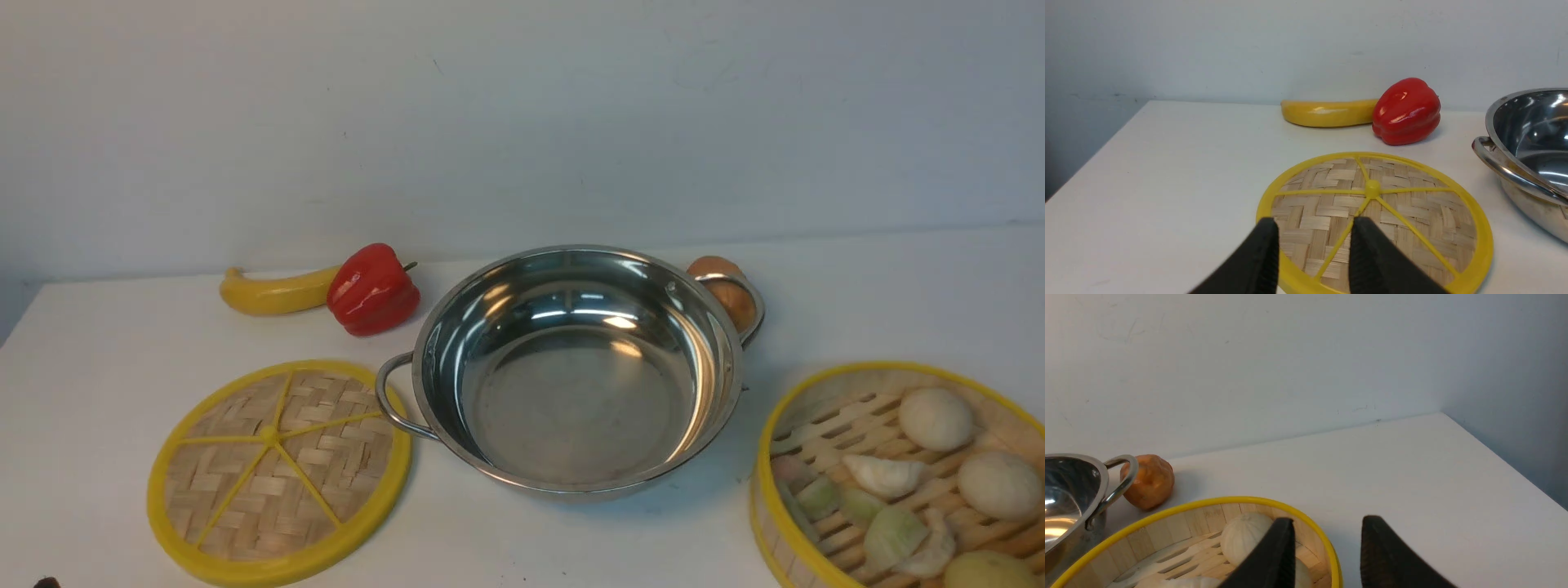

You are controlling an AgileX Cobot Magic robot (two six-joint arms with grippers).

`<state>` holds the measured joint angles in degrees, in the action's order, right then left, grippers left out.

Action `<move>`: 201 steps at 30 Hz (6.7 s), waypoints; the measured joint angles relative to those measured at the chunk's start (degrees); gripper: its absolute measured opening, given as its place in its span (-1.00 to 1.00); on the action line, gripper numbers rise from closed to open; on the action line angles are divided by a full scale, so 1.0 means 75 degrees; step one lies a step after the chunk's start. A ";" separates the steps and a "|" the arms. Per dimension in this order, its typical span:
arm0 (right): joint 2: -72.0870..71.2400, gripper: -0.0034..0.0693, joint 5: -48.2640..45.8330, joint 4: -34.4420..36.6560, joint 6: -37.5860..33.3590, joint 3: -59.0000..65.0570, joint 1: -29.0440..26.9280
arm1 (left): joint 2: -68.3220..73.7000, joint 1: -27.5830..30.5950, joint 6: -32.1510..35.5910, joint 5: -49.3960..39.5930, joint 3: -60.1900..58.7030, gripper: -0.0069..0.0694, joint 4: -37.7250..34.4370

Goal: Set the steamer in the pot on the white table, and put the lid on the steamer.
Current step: 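Reach for and grasp the rim of the bamboo steamer holding the buns with the right gripper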

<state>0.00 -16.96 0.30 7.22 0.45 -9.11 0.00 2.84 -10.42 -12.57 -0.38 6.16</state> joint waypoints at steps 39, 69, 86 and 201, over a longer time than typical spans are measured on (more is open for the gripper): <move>0.0000 -0.24 0.0000 -0.0040 -0.0015 0.0000 0.0072 | 0.0000 0.0000 0.0000 -0.0008 0.0000 -0.19 0.0000; 0.0000 -0.24 0.0851 0.5151 0.0508 0.0000 0.0087 | 0.0000 0.0000 -0.1488 0.0431 0.0000 -0.19 -0.3935; 0.0000 -0.24 0.2680 0.5567 0.0830 -0.0300 0.0087 | -0.0003 0.0000 -0.1816 0.2898 0.0287 -0.19 -0.3338; 1.3724 -0.75 -0.5298 0.0349 -0.1502 -0.8046 0.0087 | 1.0054 0.0000 0.2511 -0.5313 0.6411 -0.19 -0.2140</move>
<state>102.93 -56.70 2.92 -4.05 -59.89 -8.46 75.41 2.84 8.42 -52.41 47.70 -9.89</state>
